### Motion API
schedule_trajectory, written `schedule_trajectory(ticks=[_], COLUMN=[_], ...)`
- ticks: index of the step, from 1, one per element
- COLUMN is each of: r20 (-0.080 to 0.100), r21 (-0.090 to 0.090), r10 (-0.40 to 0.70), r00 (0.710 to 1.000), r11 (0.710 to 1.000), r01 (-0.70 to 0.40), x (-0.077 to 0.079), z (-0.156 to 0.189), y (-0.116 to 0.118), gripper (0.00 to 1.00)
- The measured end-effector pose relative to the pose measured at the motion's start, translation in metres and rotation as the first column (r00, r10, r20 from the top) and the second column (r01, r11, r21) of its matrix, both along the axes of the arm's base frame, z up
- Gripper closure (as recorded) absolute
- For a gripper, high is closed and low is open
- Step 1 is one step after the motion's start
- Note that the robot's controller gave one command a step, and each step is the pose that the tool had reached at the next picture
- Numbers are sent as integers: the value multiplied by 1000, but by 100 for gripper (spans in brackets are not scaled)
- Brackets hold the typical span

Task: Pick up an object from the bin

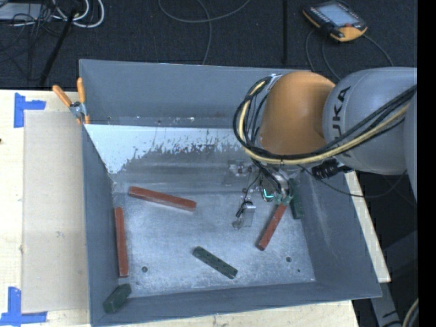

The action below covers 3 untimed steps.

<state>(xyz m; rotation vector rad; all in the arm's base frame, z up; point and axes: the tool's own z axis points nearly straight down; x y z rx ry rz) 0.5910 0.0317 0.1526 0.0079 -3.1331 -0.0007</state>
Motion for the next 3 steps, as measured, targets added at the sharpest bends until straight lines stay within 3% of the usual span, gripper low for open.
schedule_trajectory(ticks=[1, 2, 3], r20=[7, 12, 1], r21=[0, 0, -2], r10=[0, -86, -67], r00=[1000, 996, 998], r11=[1000, 996, 998], r01=[0, 86, 67], x=[2, -15, -30], z=[5, -38, -57], y=[0, 26, 55], gripper=[0, 0, 0])
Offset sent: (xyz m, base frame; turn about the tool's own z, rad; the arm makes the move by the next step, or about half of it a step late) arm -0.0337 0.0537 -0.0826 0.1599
